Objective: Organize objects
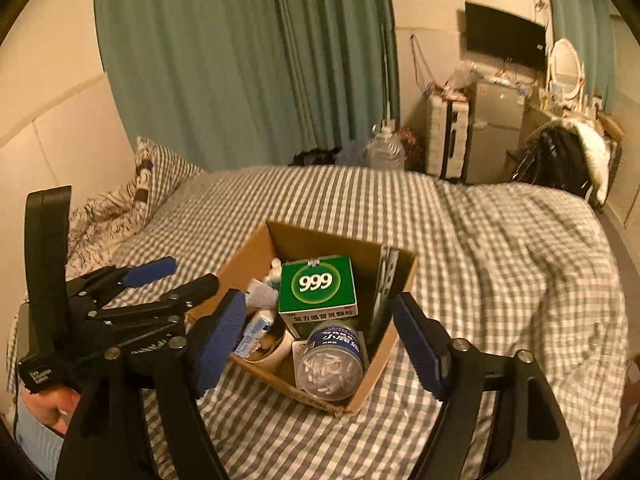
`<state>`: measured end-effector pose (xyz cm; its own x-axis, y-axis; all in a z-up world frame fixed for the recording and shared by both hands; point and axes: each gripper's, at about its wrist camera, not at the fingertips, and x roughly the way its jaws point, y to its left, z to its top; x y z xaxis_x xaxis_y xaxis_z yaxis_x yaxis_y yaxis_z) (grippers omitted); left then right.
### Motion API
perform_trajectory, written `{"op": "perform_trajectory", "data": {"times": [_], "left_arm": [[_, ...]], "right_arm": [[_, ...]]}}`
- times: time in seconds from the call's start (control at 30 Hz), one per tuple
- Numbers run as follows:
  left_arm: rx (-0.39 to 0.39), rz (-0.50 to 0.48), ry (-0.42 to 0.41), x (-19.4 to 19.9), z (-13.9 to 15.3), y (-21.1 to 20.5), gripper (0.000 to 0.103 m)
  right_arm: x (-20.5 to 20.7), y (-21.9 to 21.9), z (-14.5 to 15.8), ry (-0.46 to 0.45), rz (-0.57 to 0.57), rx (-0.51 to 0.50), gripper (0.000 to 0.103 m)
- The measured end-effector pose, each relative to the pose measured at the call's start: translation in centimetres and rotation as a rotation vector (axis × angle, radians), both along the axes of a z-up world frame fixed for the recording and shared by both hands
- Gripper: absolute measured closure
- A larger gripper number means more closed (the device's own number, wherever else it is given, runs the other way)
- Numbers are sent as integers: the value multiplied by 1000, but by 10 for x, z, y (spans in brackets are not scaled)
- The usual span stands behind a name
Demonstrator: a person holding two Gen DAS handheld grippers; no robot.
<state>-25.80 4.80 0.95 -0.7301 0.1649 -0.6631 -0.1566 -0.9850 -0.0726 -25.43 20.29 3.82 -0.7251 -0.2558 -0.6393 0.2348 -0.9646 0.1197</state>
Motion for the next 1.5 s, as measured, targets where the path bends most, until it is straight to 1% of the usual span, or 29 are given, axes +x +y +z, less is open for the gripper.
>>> {"op": "perform_trajectory", "data": {"times": [0.03,0.1,0.13,0.17,0.2,0.23,0.3,0.33,0.43,0.47,0.6,0.7,0.8,0.9,0.97,1.0,1.03,1.1,1.13,1.23,1.33,1.4,1.5], "left_arm": [[4,10,31,10,12,-3,19],[11,14,71,22,33,-5,15],[13,11,98,33,46,-6,11],[14,7,117,39,56,-7,9],[14,3,142,47,66,-8,3],[13,-1,181,59,78,-9,0],[10,-8,233,75,93,-9,0],[9,-13,255,84,101,-11,0],[9,-8,304,107,119,-17,0],[5,0,326,116,124,-19,0],[1,24,430,150,134,-25,0],[13,23,485,168,133,-24,0],[7,31,521,183,120,-19,0],[-7,93,527,191,91,-17,0],[-7,122,525,192,68,-17,0],[-11,145,519,192,56,-18,0],[-9,156,511,192,47,-19,0],[5,147,483,191,34,-23,0],[2,147,460,187,29,-24,0],[-4,160,420,178,20,-26,0],[-16,152,425,178,16,-24,0],[-40,148,436,178,16,-18,0],[-54,135,431,178,14,-12,0]], "right_arm": [[6,0,8,11,-6,3,25],[20,1,28,40,-17,13,25],[31,0,40,63,-26,20,24],[38,-1,47,80,-31,23,22],[48,-1,56,100,-35,26,20],[59,-1,66,123,-41,25,18],[78,0,83,168,-52,21,11],[90,0,92,200,-58,21,10],[121,0,114,289,-97,43,4],[129,1,118,313,-110,48,0],[160,2,129,412,-145,59,0],[174,-1,123,462,-162,64,0],[181,-4,106,496,-172,57,0],[190,-2,72,540,-217,34,0],[187,0,42,552,-256,26,0],[182,0,29,536,-259,38,0],[172,-2,15,500,-254,65,0],[156,-3,-6,441,-273,118,0],[148,-2,-14,411,-278,122,0],[137,2,-23,379,-276,91,0],[134,4,-24,380,-265,70,0],[133,5,-25,380,-260,67,0],[136,4,-24,377,-261,67,0]]}}
